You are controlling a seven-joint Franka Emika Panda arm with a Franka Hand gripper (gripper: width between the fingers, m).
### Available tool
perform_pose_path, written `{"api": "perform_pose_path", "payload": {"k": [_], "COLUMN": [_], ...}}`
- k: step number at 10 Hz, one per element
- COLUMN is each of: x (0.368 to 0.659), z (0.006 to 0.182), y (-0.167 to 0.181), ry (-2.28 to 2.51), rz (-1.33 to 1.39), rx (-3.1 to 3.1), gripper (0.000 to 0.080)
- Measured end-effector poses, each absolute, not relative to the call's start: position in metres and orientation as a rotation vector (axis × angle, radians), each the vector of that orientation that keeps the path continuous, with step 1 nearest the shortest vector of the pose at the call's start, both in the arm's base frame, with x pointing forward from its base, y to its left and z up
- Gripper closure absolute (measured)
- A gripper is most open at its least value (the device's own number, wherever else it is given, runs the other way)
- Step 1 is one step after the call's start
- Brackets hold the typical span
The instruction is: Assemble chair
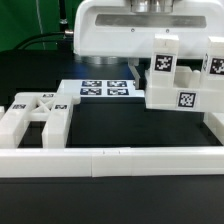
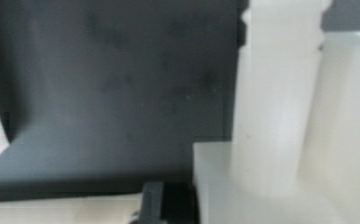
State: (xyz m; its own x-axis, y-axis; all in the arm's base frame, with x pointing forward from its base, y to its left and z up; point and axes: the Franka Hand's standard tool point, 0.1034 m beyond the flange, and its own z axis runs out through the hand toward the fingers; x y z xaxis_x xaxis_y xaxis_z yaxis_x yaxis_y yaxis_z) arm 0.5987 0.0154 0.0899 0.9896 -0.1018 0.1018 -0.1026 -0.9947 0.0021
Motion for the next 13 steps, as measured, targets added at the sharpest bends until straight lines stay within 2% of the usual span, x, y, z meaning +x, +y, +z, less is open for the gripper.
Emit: {"api": "perform_pose_path", "payload": {"k": [2,4,5,8,13], "x": [0.594,0.59,0.585,0.581,0.561], "z": [0.084,0.083,0.08,0.075,0.066], "y": [0.017,0.017,0.012,0.002,-0.007], "ry": [-0.167,-0.171,0.008,0.138,0.107], "rz": [0.143,-0.072,-0.198,-0.541,-1.158], "rx": [3.125,3.141,3.141,3.131,2.928], "gripper": [0.0766,0.0766,0.0766,0.0766,0.0766]}}
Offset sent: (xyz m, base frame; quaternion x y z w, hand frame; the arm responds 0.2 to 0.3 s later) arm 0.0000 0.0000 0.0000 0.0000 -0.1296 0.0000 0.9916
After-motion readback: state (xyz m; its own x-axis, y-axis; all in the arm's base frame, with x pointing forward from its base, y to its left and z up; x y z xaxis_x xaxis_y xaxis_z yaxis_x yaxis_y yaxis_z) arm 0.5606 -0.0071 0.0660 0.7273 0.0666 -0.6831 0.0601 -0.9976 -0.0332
